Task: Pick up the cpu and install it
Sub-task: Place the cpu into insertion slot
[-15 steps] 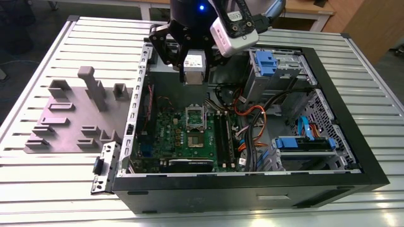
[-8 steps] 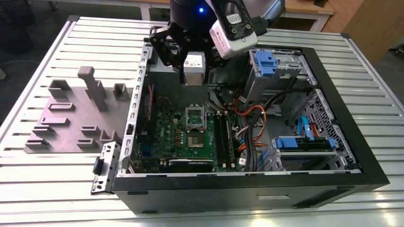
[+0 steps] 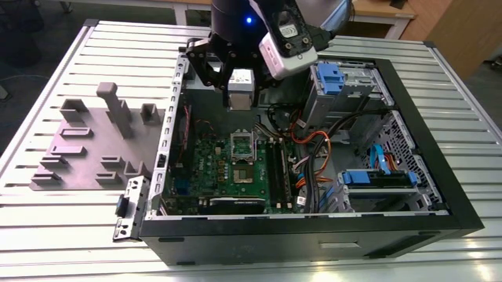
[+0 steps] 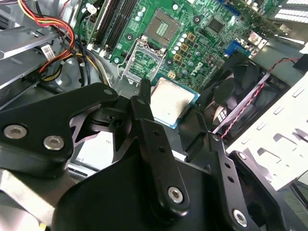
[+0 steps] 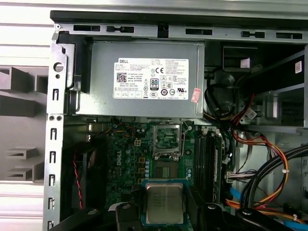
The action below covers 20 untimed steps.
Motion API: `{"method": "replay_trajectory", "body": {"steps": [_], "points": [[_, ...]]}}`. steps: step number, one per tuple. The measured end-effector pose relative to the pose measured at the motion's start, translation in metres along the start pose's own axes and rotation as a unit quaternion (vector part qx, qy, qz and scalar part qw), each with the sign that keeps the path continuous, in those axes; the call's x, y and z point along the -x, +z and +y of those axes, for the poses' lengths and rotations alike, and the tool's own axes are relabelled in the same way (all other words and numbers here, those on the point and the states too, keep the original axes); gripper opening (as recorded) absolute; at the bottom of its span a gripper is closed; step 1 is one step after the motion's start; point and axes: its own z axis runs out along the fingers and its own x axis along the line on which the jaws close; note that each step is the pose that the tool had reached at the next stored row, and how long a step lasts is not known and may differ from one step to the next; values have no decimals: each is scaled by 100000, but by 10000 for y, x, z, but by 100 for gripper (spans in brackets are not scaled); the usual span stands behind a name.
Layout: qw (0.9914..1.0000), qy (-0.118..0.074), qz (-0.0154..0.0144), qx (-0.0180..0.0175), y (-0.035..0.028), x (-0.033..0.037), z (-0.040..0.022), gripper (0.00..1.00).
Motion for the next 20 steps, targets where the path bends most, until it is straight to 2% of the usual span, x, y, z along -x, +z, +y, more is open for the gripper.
{"method": "replay_trajectory", "body": {"steps": [7,20], "points": [[100000,1,6,-10,50,0,-1,47],[100000,2,3,-4,56,0,-2,47]]}}
